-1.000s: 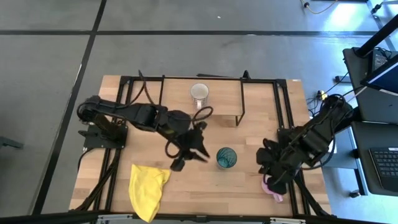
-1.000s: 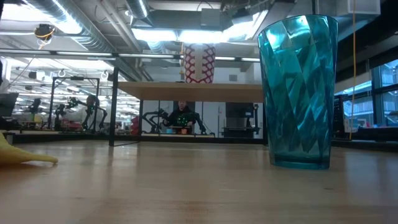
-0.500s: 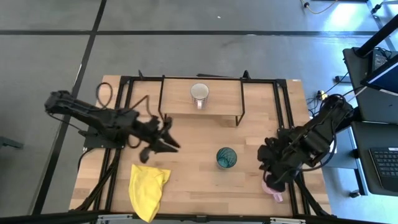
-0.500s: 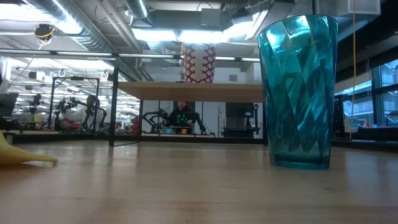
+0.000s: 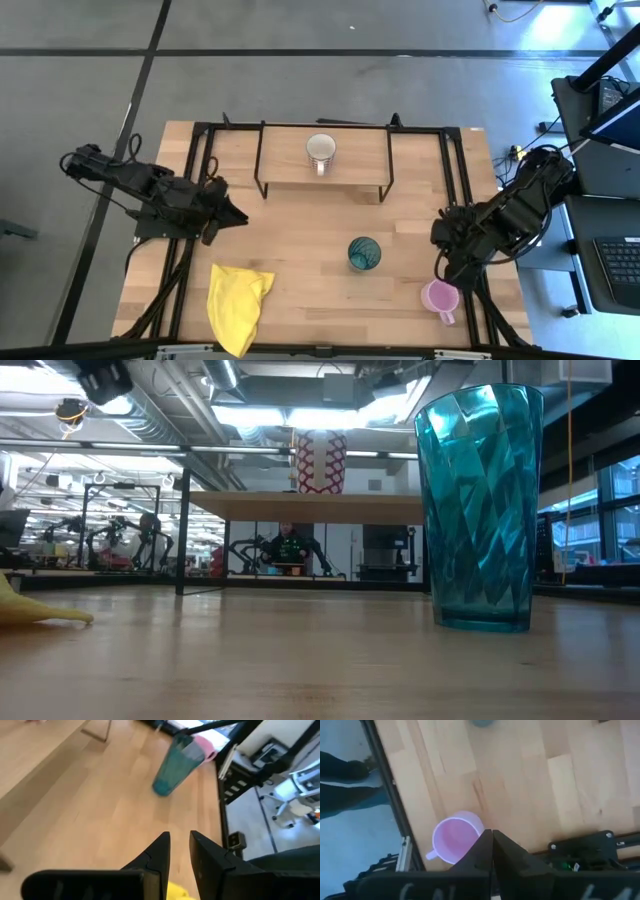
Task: Stack small to large cups/mugs on shelf
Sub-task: Put the pink mug on the shelf
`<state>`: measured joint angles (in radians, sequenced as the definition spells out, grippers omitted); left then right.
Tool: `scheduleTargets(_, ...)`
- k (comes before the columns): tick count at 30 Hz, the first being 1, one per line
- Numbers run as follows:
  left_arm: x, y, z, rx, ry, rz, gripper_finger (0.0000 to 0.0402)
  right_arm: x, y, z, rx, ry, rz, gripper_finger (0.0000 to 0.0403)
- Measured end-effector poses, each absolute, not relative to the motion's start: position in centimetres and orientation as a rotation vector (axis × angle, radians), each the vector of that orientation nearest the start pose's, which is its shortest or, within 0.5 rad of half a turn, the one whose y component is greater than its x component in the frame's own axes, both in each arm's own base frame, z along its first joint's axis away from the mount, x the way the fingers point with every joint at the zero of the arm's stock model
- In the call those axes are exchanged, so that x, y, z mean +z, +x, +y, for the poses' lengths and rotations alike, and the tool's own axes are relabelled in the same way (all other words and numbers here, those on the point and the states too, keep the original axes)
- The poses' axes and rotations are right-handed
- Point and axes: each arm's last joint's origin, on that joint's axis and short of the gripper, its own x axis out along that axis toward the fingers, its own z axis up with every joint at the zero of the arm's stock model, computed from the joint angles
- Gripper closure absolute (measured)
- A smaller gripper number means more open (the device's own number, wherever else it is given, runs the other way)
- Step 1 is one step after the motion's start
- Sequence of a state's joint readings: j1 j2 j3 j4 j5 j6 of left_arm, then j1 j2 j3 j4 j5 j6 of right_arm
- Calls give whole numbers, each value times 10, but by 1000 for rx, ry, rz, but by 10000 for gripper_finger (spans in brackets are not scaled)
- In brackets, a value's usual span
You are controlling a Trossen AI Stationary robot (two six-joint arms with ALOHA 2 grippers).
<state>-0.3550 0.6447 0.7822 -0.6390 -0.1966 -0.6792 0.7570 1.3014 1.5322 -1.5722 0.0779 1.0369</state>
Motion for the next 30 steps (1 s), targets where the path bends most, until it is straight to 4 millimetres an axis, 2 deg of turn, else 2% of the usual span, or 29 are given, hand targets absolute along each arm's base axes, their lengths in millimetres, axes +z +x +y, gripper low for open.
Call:
scheduleTargets(7, 304, 106, -33, 58, -554, 581, 335, 383, 153, 138, -93, 405, 1253, 390)
scheduleTargets(10, 305, 105, -33, 52, -559, 565, 335, 386, 158, 140, -170, 519, 1156, 390)
scheduleTargets(16, 306, 106, -33, 56, -587, 556, 335, 389, 166, 141, -175, 561, 1062, 390)
scheduleTargets(25, 306, 106, -33, 73, -654, 550, 335, 392, 170, 143, -73, 429, 1003, 390)
scheduleTargets(30, 307, 106, -33, 88, -664, 542, 335, 386, 159, 140, -89, 346, 1123, 388)
